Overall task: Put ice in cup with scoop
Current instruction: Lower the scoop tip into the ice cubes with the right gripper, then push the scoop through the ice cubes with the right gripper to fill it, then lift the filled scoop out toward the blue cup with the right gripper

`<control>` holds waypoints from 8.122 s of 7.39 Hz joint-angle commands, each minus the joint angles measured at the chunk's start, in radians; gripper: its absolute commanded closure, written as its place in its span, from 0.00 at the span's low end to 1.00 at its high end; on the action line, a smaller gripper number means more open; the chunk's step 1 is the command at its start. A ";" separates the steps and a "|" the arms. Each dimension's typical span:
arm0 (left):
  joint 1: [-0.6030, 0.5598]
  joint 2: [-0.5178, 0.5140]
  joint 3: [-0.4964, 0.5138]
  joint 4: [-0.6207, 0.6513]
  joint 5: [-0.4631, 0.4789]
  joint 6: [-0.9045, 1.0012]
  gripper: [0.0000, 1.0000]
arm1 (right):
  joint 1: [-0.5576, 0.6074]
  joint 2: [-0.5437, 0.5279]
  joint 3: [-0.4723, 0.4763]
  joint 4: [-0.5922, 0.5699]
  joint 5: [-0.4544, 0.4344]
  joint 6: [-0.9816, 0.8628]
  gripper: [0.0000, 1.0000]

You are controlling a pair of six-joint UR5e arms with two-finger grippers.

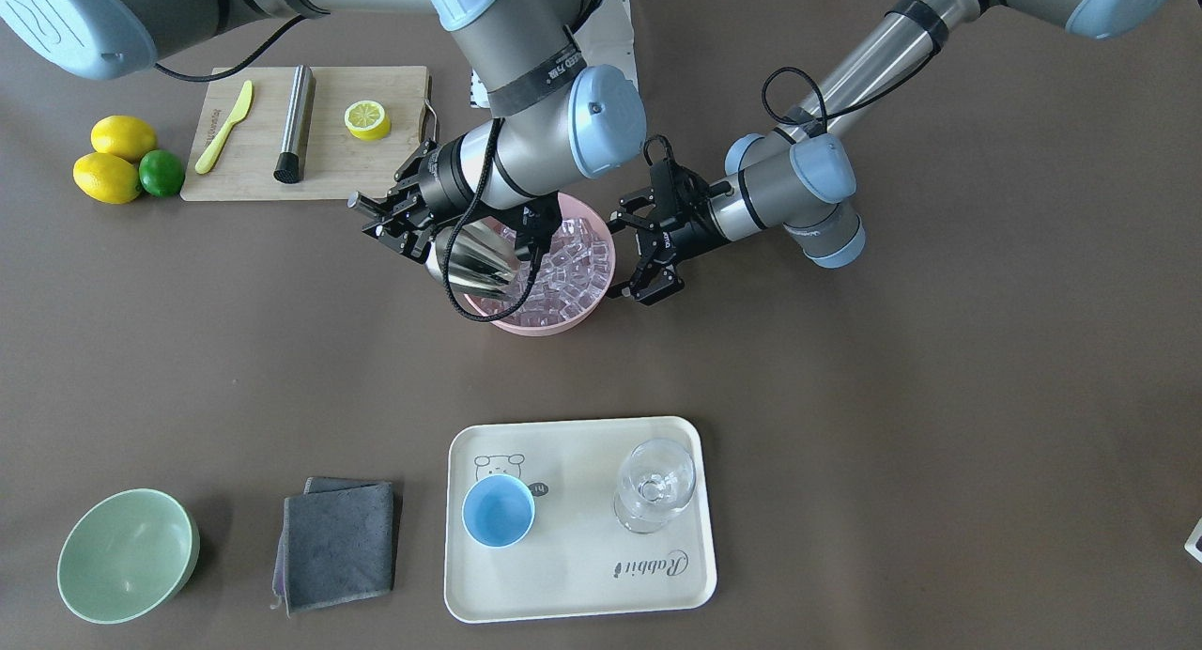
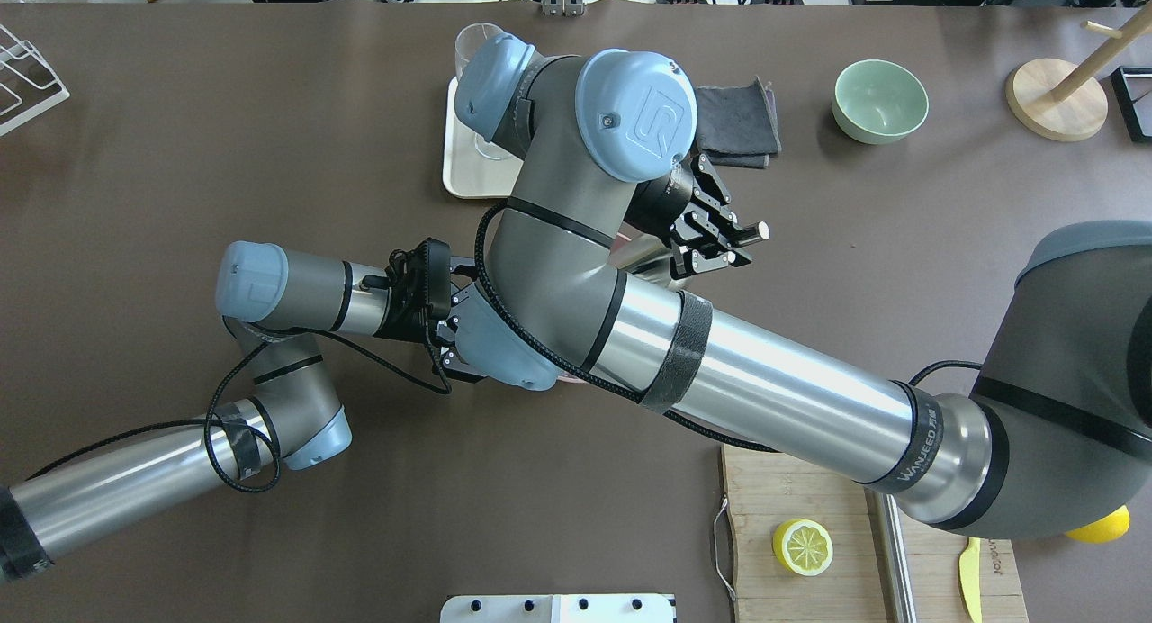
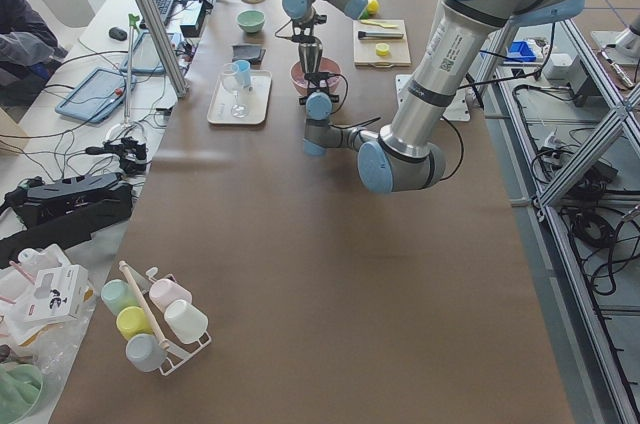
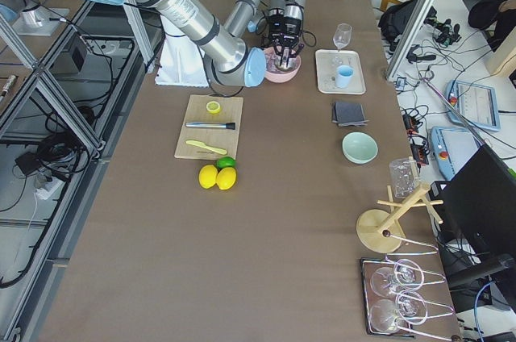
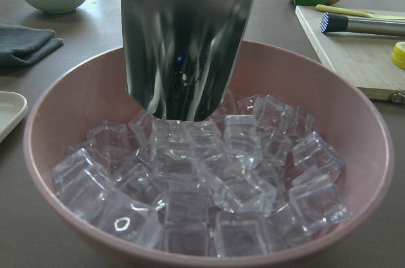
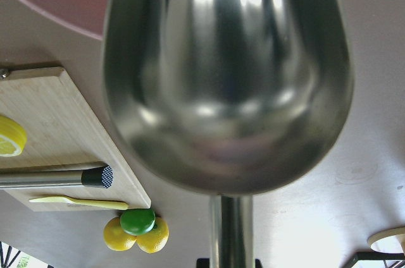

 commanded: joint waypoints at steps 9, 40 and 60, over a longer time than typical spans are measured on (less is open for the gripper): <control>0.000 -0.002 0.002 0.001 0.002 0.000 0.01 | -0.004 -0.167 0.153 0.267 0.037 0.241 1.00; -0.009 -0.072 0.003 0.195 -0.014 0.003 0.01 | -0.039 -0.256 0.336 0.218 0.114 0.300 1.00; -0.006 -0.077 0.003 0.219 -0.017 0.005 0.01 | -0.024 -0.636 0.723 0.819 0.096 0.711 1.00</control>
